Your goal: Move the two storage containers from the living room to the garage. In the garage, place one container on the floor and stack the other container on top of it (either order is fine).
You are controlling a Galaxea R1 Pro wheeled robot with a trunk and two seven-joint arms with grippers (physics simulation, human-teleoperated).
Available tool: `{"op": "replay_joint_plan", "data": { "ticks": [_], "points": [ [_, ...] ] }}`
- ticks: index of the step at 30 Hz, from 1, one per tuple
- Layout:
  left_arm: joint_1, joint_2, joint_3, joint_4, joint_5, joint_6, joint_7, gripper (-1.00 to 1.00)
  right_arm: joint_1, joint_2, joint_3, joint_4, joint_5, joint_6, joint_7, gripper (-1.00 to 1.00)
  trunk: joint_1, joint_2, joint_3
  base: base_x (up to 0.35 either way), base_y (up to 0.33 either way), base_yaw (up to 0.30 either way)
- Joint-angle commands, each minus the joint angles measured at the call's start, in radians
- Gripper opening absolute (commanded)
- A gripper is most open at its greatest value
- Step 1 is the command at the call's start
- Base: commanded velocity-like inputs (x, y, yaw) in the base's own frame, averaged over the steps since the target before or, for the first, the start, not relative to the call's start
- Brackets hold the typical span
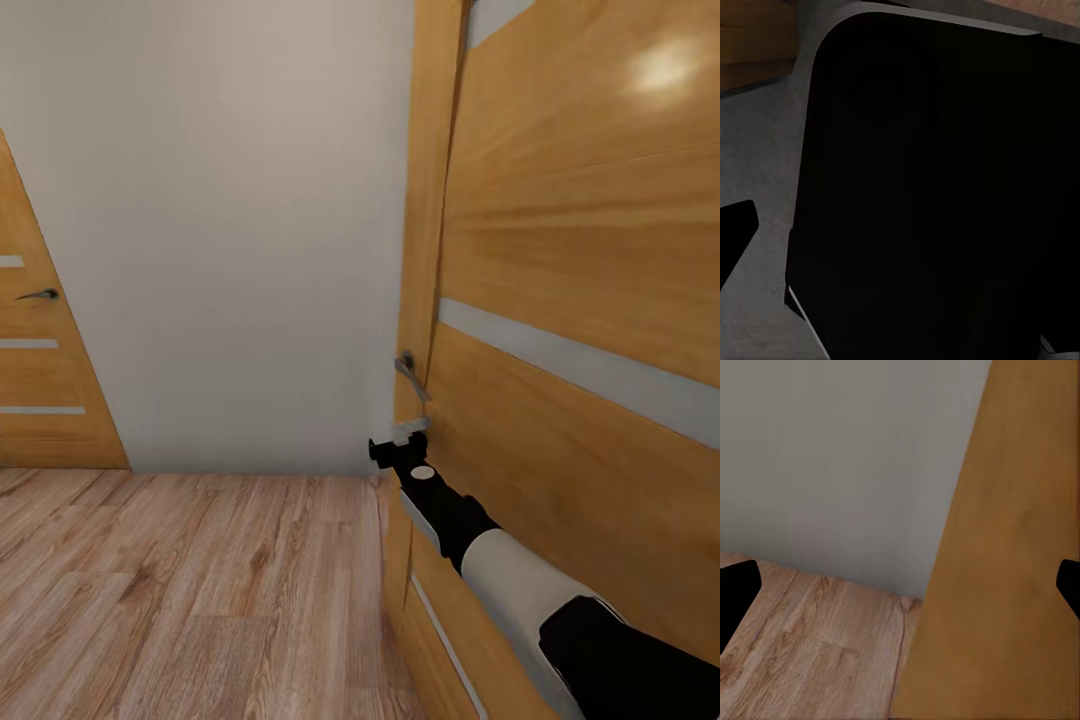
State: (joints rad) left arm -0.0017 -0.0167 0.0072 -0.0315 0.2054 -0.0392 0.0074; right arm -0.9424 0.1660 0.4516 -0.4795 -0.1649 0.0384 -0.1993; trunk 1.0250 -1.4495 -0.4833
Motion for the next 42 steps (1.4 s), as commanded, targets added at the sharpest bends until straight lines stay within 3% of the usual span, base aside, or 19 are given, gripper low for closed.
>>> {"op": "replay_joint_plan", "data": {
  "ticks": [1,6,10,17,22,35,42],
  "points": [
    [0.0,0.0,0.0,-0.001,0.006,-0.002,0.001,1.0,-0.001,-0.014,-0.001,-0.001,-0.004,0.006,-0.02,1.0,0.0,-0.001,-0.001,0.0,0.0,0.0],
    [0.0,0.0,0.0,-0.001,0.005,-0.002,0.001,1.0,-0.001,-0.036,-0.007,-0.003,-0.004,0.008,-0.03,1.0,0.0,-0.001,-0.001,0.0,0.0,0.0],
    [0.0,0.0,0.0,-0.001,0.006,-0.002,0.001,1.0,-0.001,-0.085,-0.014,-0.004,-0.004,0.009,-0.033,1.0,0.0,-0.001,-0.001,0.0,0.0,0.0],
    [0.0,-0.001,0.0,-0.001,0.006,-0.002,0.0,1.0,-0.001,-0.123,-0.025,-0.004,-0.004,0.002,-0.034,1.0,0.0,-0.001,-0.001,0.0,0.0,0.0],
    [0.0,-0.001,0.0,-0.001,0.005,-0.002,0.0,1.0,-0.001,-0.155,-0.07,-0.005,-0.004,0.005,-0.033,1.0,0.0,-0.001,-0.001,0.0,0.0,0.0],
    [0.0,-0.001,0.0,-0.001,0.006,-0.002,0.001,1.0,-0.001,-0.205,-0.089,-0.01,-0.003,0.012,-0.039,1.0,0.0,-0.001,-0.001,0.0,0.0,0.0],
    [0.0,-0.001,0.0,-0.001,0.006,-0.002,0.001,1.0,-0.001,-0.228,-0.09,-0.011,0.002,0.018,-0.101,1.0,0.0,-0.001,-0.001,0.0,0.0,0.0]
  ]
}}
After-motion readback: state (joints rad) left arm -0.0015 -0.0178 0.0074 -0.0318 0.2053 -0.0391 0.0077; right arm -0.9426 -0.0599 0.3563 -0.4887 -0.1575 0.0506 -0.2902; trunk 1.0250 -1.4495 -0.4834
